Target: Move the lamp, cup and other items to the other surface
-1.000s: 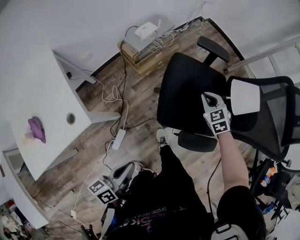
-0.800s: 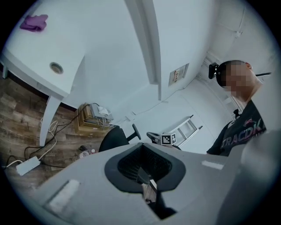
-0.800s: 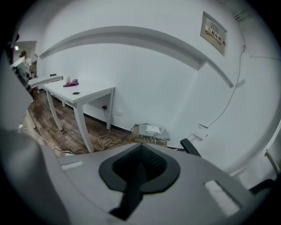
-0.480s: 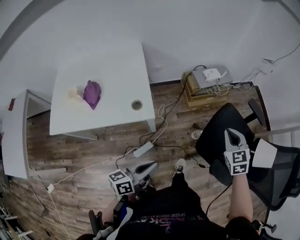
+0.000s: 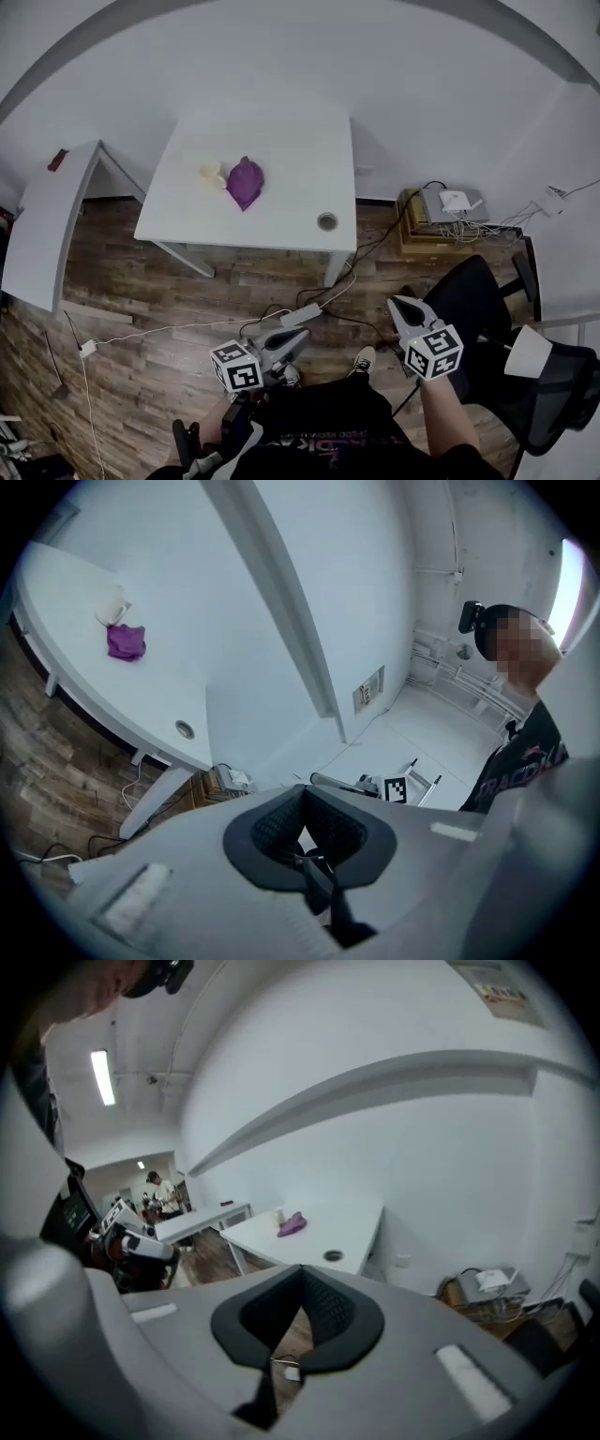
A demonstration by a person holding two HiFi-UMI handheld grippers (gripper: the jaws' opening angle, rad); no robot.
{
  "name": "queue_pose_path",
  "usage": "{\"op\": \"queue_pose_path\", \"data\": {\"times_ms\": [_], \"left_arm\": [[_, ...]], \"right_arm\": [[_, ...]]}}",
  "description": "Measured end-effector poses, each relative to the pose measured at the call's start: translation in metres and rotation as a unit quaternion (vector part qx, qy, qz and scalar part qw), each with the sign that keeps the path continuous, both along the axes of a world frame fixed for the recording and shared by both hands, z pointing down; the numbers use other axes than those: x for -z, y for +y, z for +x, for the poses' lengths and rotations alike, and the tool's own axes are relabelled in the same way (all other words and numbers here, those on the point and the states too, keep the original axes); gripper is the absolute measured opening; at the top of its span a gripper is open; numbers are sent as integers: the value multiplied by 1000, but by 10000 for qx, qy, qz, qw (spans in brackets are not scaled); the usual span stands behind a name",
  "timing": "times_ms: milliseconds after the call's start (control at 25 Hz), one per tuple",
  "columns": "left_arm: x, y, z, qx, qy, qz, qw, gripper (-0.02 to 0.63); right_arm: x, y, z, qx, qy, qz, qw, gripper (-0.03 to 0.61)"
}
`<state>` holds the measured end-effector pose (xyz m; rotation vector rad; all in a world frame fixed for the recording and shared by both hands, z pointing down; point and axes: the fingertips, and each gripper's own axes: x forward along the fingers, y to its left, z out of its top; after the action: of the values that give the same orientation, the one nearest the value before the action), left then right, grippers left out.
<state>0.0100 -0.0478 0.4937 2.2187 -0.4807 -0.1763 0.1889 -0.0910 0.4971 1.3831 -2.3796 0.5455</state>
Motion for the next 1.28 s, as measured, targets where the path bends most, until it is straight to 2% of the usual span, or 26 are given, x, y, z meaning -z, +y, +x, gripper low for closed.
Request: {"op": "queue_pose_path", "data": {"times_ms": [160, 520, 600, 720, 880, 1120, 1280], "left_arm": [[7, 7, -36, 206, -127, 133, 9996, -2], [-1, 23, -104, 343, -175, 137, 9992, -2], [-3, 28, -110, 281, -166, 136, 9994, -2], [-6, 34, -115, 167, -123, 81, 9998, -2], [-8, 40, -112, -10, -23, -7, 10000, -2], [-5, 42, -101, -78, 102, 47, 9999, -2], [-7, 44, -93, -138, 254, -77, 9996, -2]], "right_arm": [[-3, 13, -70, 332, -748, -182, 9965, 2], [3, 59, -195, 1177, -1690, -572, 9769, 3], [-3, 76, -219, 1426, -1788, -734, 9707, 3], [-12, 100, -251, 2011, -1475, -814, 9650, 3], [-11, 107, -264, 2305, -1249, -808, 9616, 3], [-11, 112, -249, 2169, -1142, -846, 9658, 3], [-10, 115, -242, 2107, -1076, -820, 9681, 5]]}}
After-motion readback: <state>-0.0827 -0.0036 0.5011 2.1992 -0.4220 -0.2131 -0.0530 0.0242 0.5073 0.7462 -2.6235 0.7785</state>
